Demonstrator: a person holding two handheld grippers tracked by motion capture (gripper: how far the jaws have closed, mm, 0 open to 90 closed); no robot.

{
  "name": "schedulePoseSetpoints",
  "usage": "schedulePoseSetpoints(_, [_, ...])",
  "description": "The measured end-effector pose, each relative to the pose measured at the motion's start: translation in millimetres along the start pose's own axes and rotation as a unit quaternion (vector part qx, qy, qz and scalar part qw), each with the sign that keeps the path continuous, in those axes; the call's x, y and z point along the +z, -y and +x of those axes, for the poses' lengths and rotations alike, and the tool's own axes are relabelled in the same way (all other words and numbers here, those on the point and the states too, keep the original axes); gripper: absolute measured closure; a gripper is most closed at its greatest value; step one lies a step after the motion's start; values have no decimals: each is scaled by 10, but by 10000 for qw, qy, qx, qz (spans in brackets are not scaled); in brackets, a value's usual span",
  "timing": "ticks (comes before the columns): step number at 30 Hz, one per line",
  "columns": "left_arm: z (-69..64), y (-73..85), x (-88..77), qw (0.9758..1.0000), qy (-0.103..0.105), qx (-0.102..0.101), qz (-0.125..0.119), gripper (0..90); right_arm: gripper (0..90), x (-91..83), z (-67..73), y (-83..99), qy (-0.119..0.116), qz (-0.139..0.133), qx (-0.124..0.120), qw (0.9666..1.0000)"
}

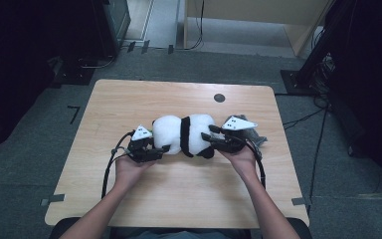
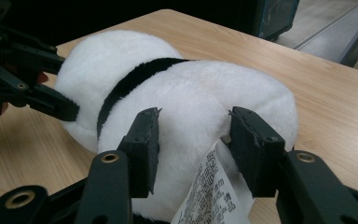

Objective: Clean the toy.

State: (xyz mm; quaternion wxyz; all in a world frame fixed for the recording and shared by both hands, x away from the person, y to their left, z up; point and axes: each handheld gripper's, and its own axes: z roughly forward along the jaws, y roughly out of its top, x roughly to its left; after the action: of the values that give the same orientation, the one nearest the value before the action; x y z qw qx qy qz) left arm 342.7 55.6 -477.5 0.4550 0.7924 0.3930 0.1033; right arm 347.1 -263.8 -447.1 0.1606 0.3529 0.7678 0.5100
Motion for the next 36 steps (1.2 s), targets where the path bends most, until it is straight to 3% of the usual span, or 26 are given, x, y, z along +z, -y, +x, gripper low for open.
schedulePoseSetpoints(4, [-7,23,-26,10000,-12,-20,21,407,510,-97,-8,-48,184,-209,-32,9996])
schedulePoseSetpoints(9, [-9,29,-62,10000,12,-2,44,403,505,-245,-194,-57,410,-300,168,9986])
schedulePoseSetpoints(10, [-7,31,-65,10000,13,9,48,400,496,-279,-254,-50,588,-250,107,9979])
schedulePoseSetpoints(13, [6,46,-66,10000,22,44,24,395,487,-292,-323,-34,692,-170,119,9974])
schedulePoseSetpoints(17, [25,59,-64,10000,39,39,-3,388,438,-292,-444,12,1021,-19,181,9946])
schedulePoseSetpoints(21, [24,67,-59,10000,46,18,-26,372,435,-289,-553,70,1114,17,285,9934])
schedulePoseSetpoints(30, [20,67,-52,10000,19,34,-5,288,429,-288,-881,274,1523,226,524,9867])
schedulePoseSetpoints(36, [23,75,-47,10000,10,28,-31,266,377,-300,-973,328,1677,319,650,9832])
